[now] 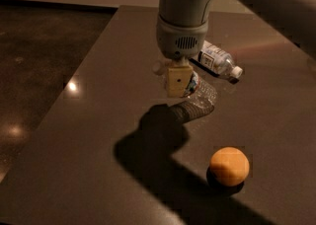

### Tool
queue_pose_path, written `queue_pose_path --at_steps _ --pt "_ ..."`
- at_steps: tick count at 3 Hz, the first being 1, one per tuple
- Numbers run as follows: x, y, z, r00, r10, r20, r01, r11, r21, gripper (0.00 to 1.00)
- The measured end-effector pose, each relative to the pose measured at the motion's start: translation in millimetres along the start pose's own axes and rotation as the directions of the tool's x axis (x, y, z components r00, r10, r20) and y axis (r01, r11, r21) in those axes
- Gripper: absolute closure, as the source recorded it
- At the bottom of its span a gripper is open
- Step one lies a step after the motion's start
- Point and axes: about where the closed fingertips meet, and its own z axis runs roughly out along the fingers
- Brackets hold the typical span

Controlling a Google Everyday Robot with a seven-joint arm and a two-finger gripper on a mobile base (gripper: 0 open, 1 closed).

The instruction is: Knock water bottle over

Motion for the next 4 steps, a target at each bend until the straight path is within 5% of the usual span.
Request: queue_pose_path --at_steps 2,3,4 --pt "-19.3 21.1 24.2 0.996 -0.093 -0.019 0.092 0.9946 -0.049 0.15" --pt "-28.7 28.9 34.9 0.992 -0.125 0.007 0.125 0.9892 -0.077 0.0" --pt "-35.7 35.3 46.4 0.99 -0.133 0.054 0.138 0.9838 -0.114 0.0"
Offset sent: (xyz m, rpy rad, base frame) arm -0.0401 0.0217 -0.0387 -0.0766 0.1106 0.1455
